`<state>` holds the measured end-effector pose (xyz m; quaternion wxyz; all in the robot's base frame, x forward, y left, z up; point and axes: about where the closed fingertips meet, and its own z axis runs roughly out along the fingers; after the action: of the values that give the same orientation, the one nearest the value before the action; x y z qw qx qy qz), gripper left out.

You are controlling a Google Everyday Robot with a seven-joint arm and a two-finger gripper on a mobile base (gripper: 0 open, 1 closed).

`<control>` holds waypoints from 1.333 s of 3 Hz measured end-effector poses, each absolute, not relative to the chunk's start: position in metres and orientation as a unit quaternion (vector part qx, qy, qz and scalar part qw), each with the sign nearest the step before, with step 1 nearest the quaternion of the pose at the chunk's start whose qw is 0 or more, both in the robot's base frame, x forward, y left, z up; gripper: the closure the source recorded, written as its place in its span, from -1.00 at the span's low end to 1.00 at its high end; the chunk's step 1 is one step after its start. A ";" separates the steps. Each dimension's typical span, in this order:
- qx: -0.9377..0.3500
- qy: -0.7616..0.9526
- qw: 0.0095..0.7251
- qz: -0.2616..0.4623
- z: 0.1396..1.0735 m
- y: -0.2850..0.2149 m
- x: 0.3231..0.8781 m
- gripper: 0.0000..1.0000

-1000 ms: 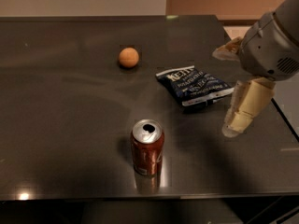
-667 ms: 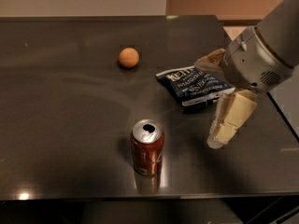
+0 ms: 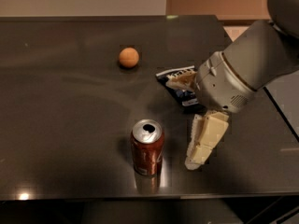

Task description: Knock coke can over

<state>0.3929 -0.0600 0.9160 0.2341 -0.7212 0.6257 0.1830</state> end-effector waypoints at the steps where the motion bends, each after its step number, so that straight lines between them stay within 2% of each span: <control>1: -0.732 0.604 0.243 0.202 0.905 -0.042 0.384 -1.00; 4: -0.743 0.574 0.252 0.234 0.889 -0.010 0.368 -1.00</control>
Offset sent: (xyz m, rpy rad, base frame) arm -0.0257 0.0497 -0.0338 0.1081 0.0220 0.1335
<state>0.3678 -0.0097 0.8891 0.2517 -0.7433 0.5741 0.2335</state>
